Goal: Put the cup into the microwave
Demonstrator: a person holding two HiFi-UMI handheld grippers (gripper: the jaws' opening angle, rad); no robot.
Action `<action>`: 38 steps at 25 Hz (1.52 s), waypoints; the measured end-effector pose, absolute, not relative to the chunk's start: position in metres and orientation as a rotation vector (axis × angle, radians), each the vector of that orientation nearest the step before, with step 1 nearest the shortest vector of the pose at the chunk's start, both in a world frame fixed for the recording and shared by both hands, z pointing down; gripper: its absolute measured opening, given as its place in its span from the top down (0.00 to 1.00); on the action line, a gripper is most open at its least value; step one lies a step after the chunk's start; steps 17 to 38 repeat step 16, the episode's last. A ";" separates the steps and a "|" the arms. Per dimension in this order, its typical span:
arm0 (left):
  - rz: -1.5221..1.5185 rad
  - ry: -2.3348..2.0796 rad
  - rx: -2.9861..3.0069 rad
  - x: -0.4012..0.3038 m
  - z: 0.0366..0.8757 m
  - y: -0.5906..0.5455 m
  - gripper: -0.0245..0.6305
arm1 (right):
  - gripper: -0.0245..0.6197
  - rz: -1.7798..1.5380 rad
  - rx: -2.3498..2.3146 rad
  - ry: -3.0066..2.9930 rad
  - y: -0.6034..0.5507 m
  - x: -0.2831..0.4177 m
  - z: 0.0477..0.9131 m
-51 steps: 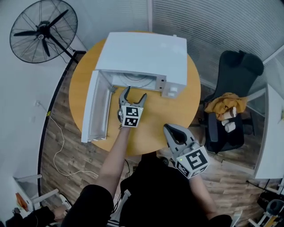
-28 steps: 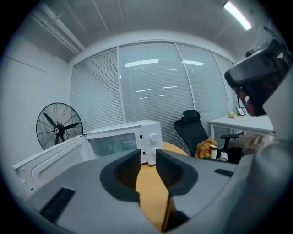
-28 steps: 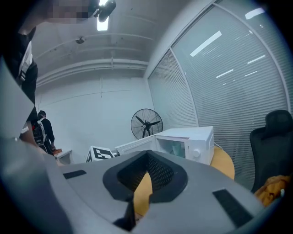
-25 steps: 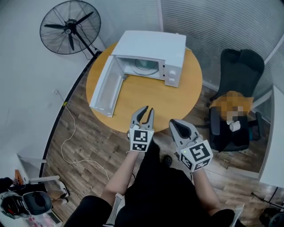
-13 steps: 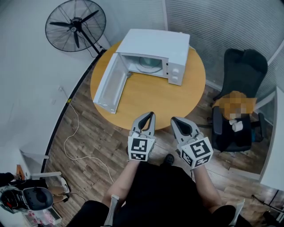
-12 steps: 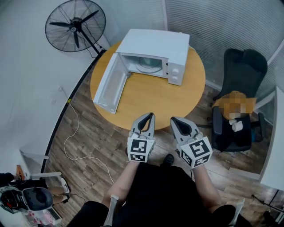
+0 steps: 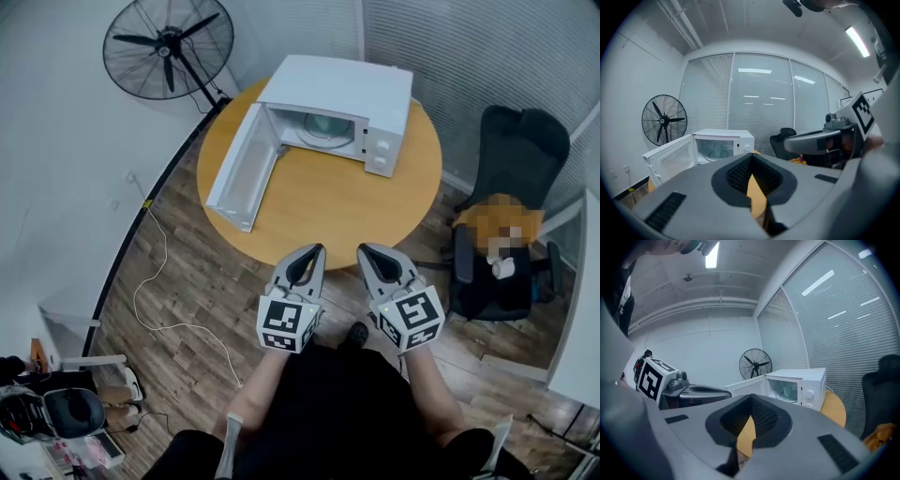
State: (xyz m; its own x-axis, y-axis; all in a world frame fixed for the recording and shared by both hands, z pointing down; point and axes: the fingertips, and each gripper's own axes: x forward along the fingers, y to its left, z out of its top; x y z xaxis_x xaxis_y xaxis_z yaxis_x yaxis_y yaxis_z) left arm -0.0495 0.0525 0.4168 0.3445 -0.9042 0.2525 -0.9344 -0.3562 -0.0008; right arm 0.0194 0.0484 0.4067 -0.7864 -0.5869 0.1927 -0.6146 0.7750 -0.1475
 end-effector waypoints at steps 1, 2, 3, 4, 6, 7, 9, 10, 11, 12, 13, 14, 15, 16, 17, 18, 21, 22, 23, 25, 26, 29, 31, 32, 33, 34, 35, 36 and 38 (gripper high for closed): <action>0.298 -1.681 2.459 -0.052 0.415 0.054 0.97 | 0.95 0.309 0.966 -2.830 0.049 0.018 0.407; 0.277 -1.667 2.465 -0.054 0.414 0.055 0.97 | 0.95 0.313 0.970 -2.830 0.051 0.016 0.407; 0.261 -1.652 2.471 -0.056 0.412 0.057 0.97 | 0.95 0.318 0.975 -2.828 0.052 0.015 0.407; 0.255 -1.641 2.477 -0.058 0.411 0.058 0.97 | 0.95 0.322 0.981 -2.827 0.052 0.013 0.407; 0.266 -1.628 2.486 -0.062 0.410 0.059 0.97 | 0.95 0.324 0.993 -2.825 0.052 0.011 0.406; 0.273 -1.626 2.485 -0.064 0.410 0.058 0.97 | 0.95 0.323 0.998 -2.821 0.052 0.010 0.405; 0.282 -1.628 2.474 -0.067 0.410 0.057 0.97 | 0.95 0.321 1.006 -2.814 0.051 0.009 0.406; 0.288 -1.630 2.468 -0.069 0.411 0.057 0.97 | 0.95 0.321 1.007 -2.811 0.051 0.009 0.406; 0.296 -1.631 2.463 -0.070 0.412 0.057 0.97 | 0.95 0.321 1.009 -2.809 0.051 0.008 0.407; 0.304 -1.631 2.460 -0.071 0.412 0.057 0.97 | 0.95 0.320 1.009 -2.808 0.051 0.007 0.407; 0.309 -1.629 2.459 -0.072 0.413 0.057 0.97 | 0.95 0.320 1.010 -2.808 0.051 0.007 0.408; 0.310 -1.625 2.459 -0.072 0.413 0.057 0.97 | 0.95 0.321 1.012 -2.806 0.050 0.006 0.409; 0.309 -1.619 2.459 -0.072 0.413 0.057 0.97 | 0.95 0.322 1.014 -2.804 0.050 0.006 0.409; 0.307 -1.612 2.460 -0.073 0.414 0.057 0.97 | 0.95 0.323 1.016 -2.802 0.050 0.005 0.409; 0.307 -1.612 2.460 -0.073 0.414 0.057 0.97 | 0.95 0.323 1.016 -2.802 0.050 0.005 0.409; 0.307 -1.612 2.460 -0.073 0.414 0.057 0.97 | 0.95 0.323 1.016 -2.802 0.050 0.005 0.409; 0.307 -1.612 2.460 -0.073 0.414 0.057 0.97 | 0.95 0.323 1.016 -2.802 0.050 0.005 0.409; 0.307 -1.612 2.460 -0.073 0.414 0.057 0.97 | 0.95 0.323 1.016 -2.802 0.050 0.005 0.409; 0.307 -1.612 2.460 -0.073 0.414 0.057 0.97 | 0.95 0.323 1.016 -2.802 0.050 0.005 0.409; 0.307 -1.612 2.460 -0.073 0.414 0.057 0.97 | 0.95 0.323 1.016 -2.802 0.050 0.005 0.409; 0.307 -1.612 2.460 -0.073 0.414 0.057 0.97 | 0.95 0.323 1.016 -2.802 0.050 0.005 0.409; 0.307 -1.612 2.460 -0.073 0.414 0.057 0.97 | 0.95 0.323 1.016 -2.802 0.050 0.005 0.409; 0.307 -1.612 2.460 -0.073 0.414 0.057 0.97 | 0.95 0.323 1.016 -2.802 0.050 0.005 0.409; 0.307 -1.612 2.460 -0.073 0.414 0.057 0.97 | 0.95 0.323 1.016 -2.802 0.050 0.005 0.409; 0.307 -1.612 2.460 -0.073 0.414 0.057 0.97 | 0.95 0.323 1.016 -2.802 0.050 0.005 0.409; 0.307 -1.612 2.460 -0.073 0.414 0.057 0.97 | 0.95 0.323 1.016 -2.802 0.050 0.005 0.409; 0.307 -1.612 2.460 -0.073 0.414 0.057 0.97 | 0.95 0.323 1.016 -2.802 0.050 0.005 0.409; 0.307 -1.612 2.460 -0.073 0.414 0.057 0.97 | 0.95 0.323 1.016 -2.802 0.050 0.005 0.409; 0.307 -1.612 2.460 -0.073 0.414 0.057 0.97 | 0.95 0.323 1.016 -2.802 0.050 0.005 0.409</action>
